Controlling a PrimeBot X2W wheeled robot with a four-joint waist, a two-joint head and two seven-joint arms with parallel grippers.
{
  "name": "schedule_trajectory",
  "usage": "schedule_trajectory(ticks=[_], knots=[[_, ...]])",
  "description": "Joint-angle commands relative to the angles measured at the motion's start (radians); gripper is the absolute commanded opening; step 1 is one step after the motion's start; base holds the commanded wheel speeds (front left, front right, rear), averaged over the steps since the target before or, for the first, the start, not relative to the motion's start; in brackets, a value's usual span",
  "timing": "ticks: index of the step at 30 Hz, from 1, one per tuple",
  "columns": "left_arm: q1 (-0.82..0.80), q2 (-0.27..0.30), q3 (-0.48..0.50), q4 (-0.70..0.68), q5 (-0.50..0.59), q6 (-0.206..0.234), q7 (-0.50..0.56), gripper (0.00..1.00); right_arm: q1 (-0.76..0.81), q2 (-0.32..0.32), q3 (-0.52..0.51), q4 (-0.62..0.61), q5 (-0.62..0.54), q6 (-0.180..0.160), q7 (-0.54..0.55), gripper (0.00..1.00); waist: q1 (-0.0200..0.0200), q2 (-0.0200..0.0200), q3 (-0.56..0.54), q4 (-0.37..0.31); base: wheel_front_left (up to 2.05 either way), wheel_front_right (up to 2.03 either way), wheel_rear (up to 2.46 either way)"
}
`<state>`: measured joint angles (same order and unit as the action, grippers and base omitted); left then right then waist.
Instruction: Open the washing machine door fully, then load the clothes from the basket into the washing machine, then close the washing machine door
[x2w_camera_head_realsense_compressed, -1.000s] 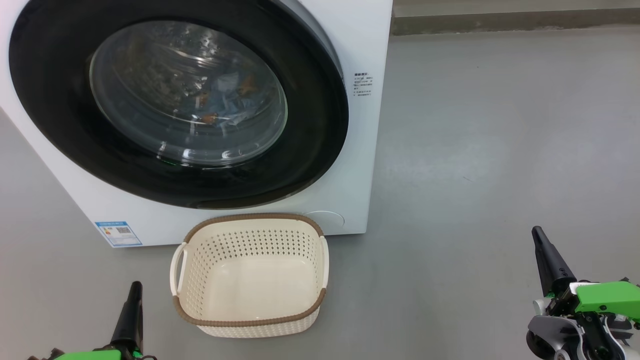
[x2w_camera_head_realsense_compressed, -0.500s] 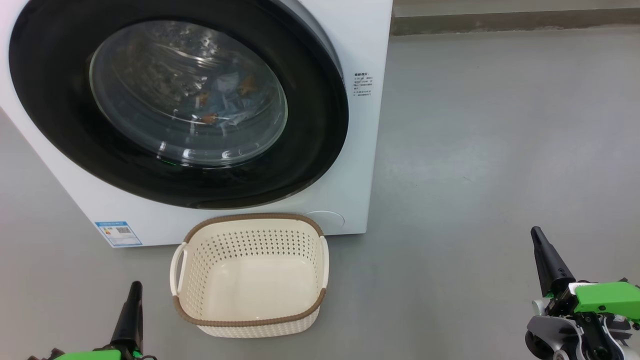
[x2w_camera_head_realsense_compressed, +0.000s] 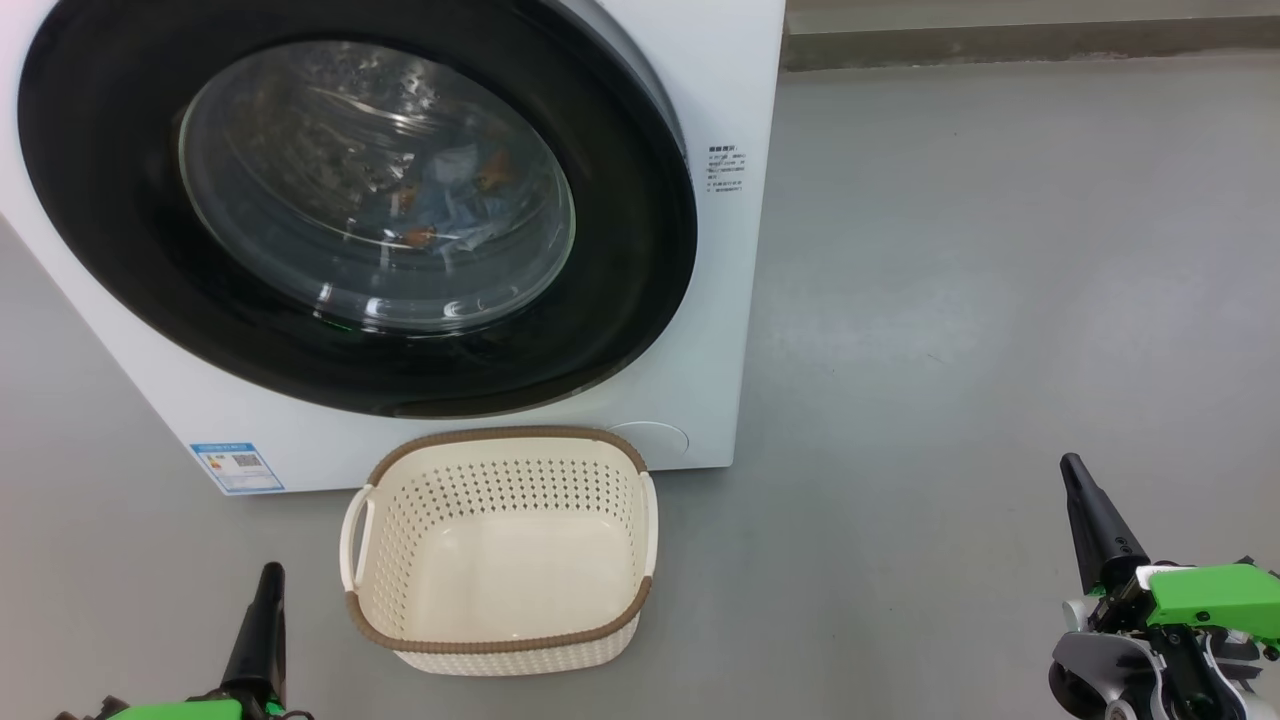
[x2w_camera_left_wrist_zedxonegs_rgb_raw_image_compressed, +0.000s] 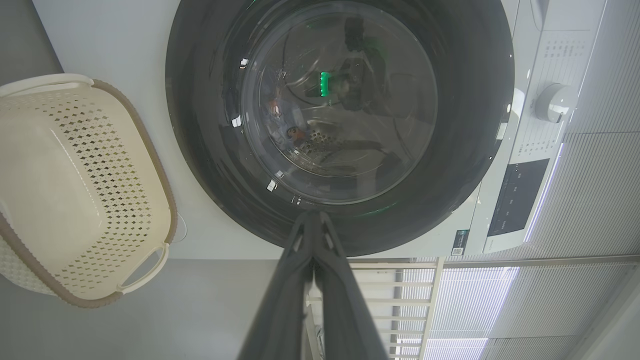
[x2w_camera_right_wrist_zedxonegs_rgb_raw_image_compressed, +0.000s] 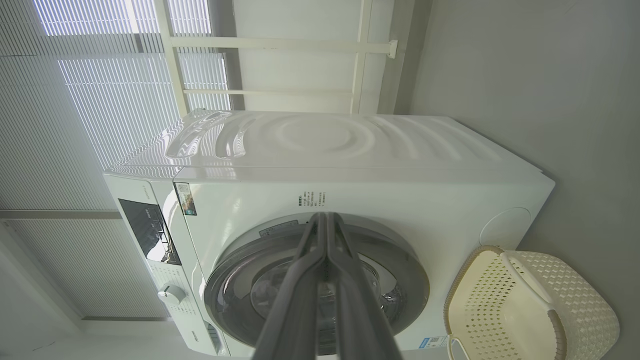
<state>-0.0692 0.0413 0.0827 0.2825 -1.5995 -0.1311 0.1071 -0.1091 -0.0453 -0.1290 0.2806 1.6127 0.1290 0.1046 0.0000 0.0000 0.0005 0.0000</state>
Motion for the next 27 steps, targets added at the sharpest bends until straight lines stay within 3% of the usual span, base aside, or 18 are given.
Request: schedule_trajectory(ticks=[1, 27], knots=[[-0.046, 0.009, 0.033, -0.03, -0.008, 0.0, 0.007, 0.0, -0.005, -0.01, 0.021, -0.03, 0.0, 0.002, 0.004, 0.0, 0.0, 0.0, 0.0, 0.0, 0.0, 0.0, 0.0], [-0.046, 0.009, 0.033, -0.031, -0.008, 0.0, 0.007, 0.0, -0.005, -0.009, 0.019, -0.03, -0.001, 0.002, 0.005, 0.0, 0.0, 0.0, 0.0, 0.0, 0.0, 0.0, 0.0]])
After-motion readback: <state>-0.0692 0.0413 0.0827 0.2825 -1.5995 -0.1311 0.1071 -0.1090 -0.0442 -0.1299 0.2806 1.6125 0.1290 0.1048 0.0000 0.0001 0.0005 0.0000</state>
